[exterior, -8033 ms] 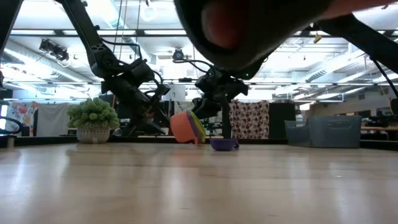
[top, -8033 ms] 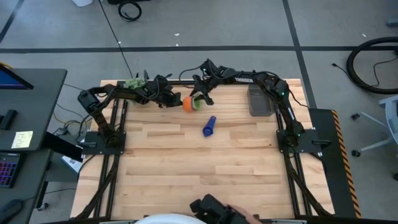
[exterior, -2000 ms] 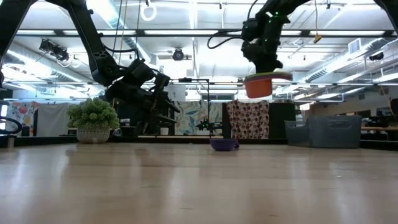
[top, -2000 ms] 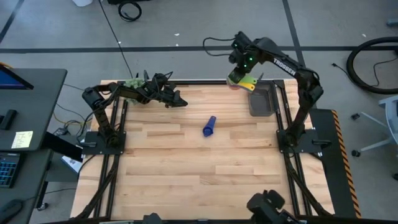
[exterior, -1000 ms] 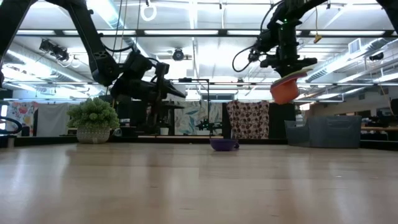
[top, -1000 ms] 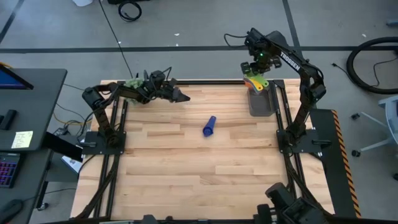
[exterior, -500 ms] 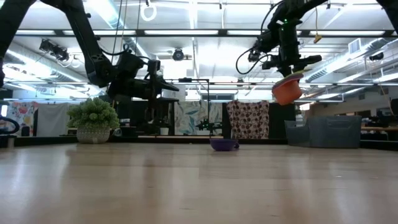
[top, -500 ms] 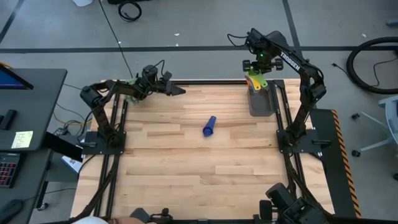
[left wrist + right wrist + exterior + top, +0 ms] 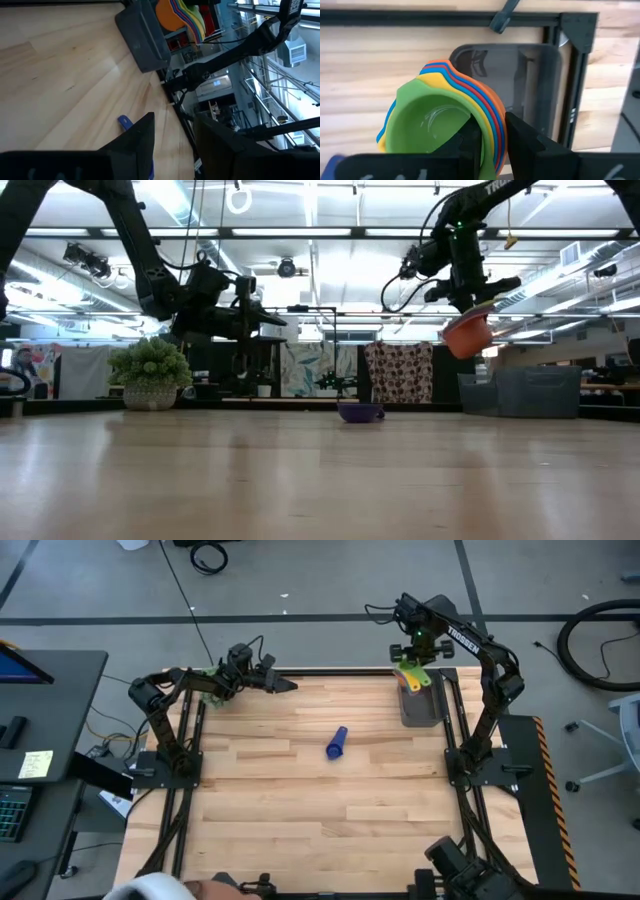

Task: Nest measuring cups in basket
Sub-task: Put the stack of measuring cups into the black bin

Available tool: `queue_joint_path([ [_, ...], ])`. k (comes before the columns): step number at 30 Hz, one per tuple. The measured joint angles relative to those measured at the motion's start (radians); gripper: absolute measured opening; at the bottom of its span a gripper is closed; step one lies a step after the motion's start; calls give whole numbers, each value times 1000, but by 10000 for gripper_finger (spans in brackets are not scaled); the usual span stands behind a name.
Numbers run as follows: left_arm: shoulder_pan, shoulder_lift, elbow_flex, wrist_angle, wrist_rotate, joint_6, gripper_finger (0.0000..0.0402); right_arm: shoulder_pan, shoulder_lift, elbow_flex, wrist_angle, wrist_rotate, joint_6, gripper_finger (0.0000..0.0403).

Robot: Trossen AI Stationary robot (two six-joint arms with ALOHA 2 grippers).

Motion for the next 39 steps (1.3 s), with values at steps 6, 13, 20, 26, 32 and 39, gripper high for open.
queue_joint_path([
  [6, 5, 0, 0, 0, -1, 1, 141, 19, -55, 0, -27, -38, 4, 73],
  [13, 5, 0, 0, 5, -3, 1, 141, 28, -176, 0, -52, -1, 64, 73],
  [20, 5, 0, 0, 24, -4, -2, 141, 33, -263, -6, -44, 79, 142, 73],
  [26, 5, 0, 3, 50, 5, -3, 141, 36, -318, -173, 66, 72, 168, 73],
  [32, 5, 0, 23, 50, 17, -3, 141, 19, -400, -398, 287, 16, 177, 73],
  [39, 4, 0, 59, 48, 41, -3, 141, 8, -424, -525, 365, 36, 176, 73],
])
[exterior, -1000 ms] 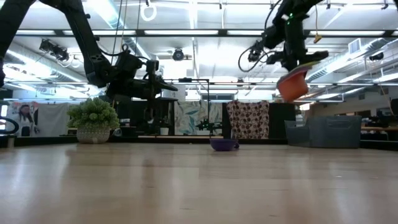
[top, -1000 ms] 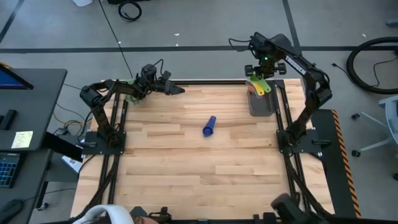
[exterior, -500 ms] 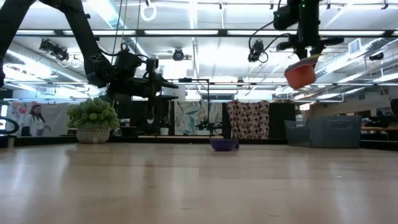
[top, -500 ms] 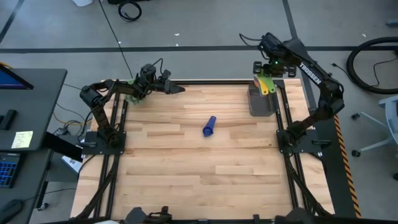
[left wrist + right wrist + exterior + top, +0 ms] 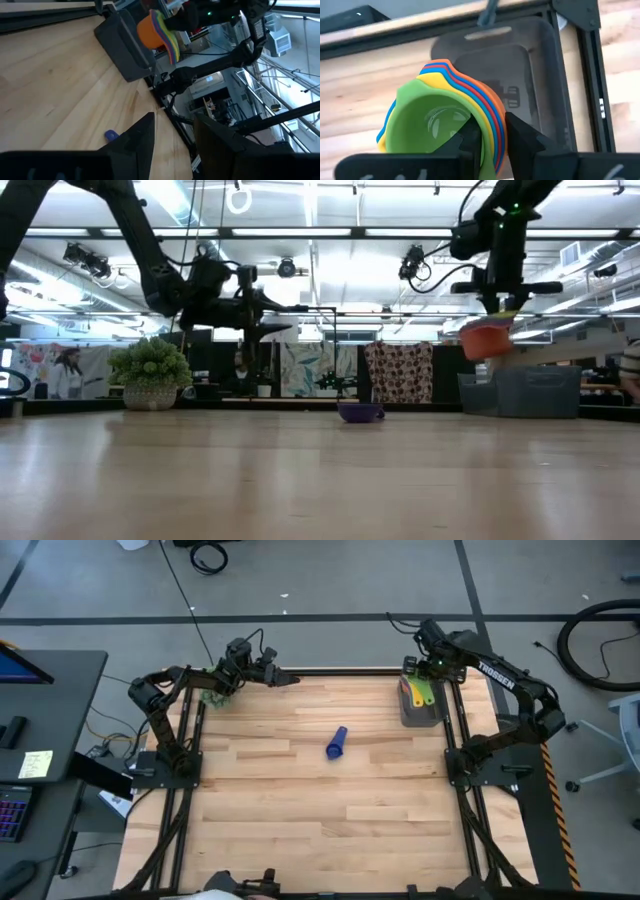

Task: Nest measuring cups in basket
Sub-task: Put the stack of measuring cups into the black bin

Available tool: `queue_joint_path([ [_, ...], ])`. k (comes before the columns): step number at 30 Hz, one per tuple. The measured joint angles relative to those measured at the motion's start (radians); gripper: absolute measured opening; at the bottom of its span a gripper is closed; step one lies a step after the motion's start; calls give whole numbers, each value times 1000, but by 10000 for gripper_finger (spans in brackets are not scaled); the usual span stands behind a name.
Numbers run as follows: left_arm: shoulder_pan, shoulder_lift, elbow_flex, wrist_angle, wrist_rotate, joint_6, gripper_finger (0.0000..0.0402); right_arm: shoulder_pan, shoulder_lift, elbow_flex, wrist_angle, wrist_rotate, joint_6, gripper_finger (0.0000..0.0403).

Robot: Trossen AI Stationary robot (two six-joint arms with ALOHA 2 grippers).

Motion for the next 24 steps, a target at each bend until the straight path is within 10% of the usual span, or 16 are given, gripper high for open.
queue_joint_path([
  [24, 0, 0, 23, -4, 2, 4, 141, 97, -137, -21, -100, 81, 189, 73],
])
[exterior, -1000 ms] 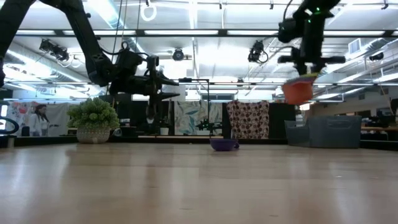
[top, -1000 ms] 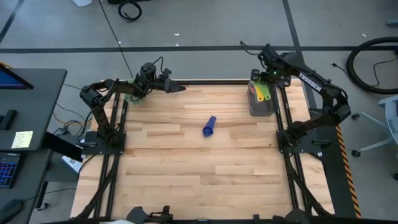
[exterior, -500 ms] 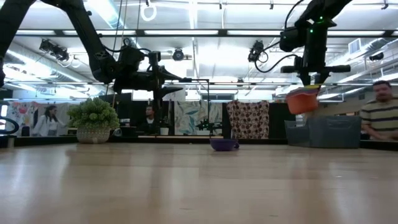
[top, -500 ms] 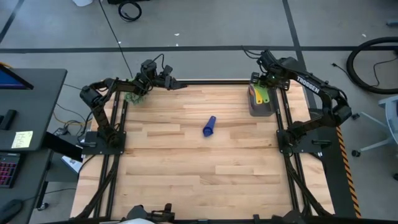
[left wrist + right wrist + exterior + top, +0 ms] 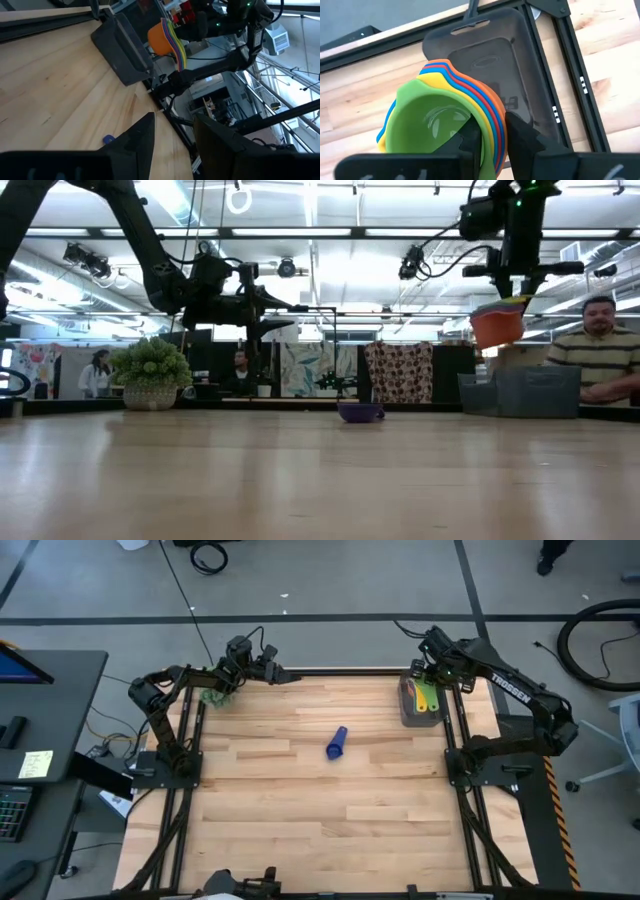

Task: Nest measuring cups in basket
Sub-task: Put the stack of measuring cups into the black bin

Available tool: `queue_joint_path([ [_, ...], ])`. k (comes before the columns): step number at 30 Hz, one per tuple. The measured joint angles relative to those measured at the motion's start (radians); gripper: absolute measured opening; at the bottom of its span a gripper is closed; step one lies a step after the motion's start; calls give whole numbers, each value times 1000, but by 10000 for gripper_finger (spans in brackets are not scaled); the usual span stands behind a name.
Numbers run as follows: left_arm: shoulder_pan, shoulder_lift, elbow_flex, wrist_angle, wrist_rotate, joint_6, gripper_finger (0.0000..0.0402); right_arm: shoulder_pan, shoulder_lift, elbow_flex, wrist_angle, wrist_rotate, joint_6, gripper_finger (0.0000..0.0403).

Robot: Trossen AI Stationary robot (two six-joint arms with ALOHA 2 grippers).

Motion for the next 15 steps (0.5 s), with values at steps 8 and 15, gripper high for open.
queue_joint_path([
  [8, 0, 0, 0, 0, 43, 0, 141, 24, -85, -84, 29, 32, 77, 73],
  [15, 0, 0, 0, 0, 43, 0, 141, 38, -122, -214, 214, 7, 103, 73],
])
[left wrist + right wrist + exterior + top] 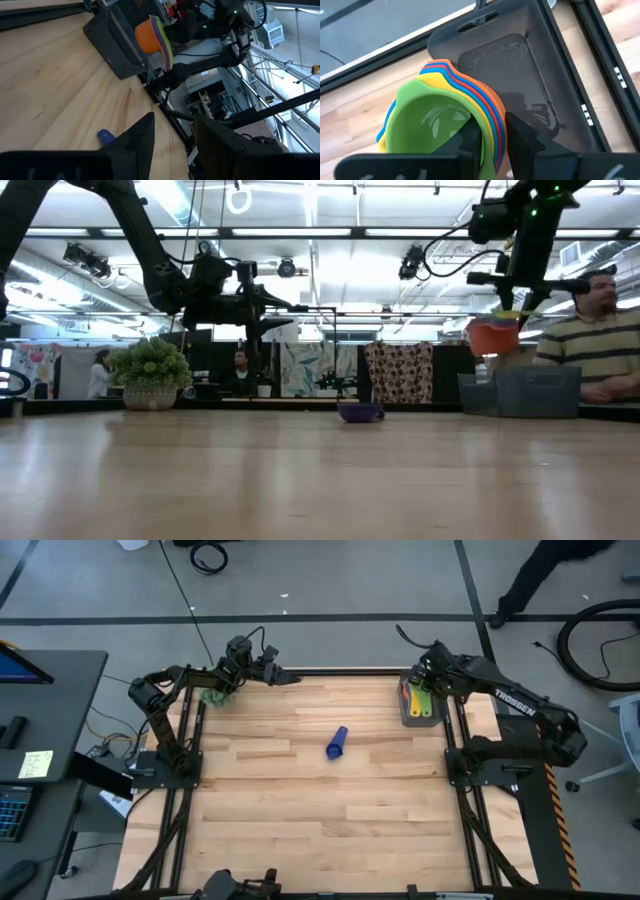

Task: Nest measuring cups in basket
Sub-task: Put the stack of measuring cups into the black bin

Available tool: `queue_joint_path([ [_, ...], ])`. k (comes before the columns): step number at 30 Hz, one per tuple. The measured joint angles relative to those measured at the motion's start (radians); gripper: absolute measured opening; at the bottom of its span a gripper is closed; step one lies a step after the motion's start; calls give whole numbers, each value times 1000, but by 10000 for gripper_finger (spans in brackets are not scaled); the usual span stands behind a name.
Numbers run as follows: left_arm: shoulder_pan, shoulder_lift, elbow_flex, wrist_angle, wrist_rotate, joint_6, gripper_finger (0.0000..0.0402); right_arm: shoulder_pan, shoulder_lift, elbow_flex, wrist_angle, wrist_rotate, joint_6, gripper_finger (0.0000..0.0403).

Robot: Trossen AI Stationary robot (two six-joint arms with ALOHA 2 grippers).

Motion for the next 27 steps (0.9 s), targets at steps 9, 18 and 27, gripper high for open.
queue_joint_path([
  [9, 0, 0, 0, 0, 11, 0, 141, -94, 37, -54, 27, 39, -22, 73],
  [18, 0, 0, 0, 0, 19, 0, 141, -179, 58, -55, 57, 100, -51, 72],
  [27, 0, 0, 0, 0, 19, 0, 141, -202, 218, -55, 156, 82, -117, 72],
])
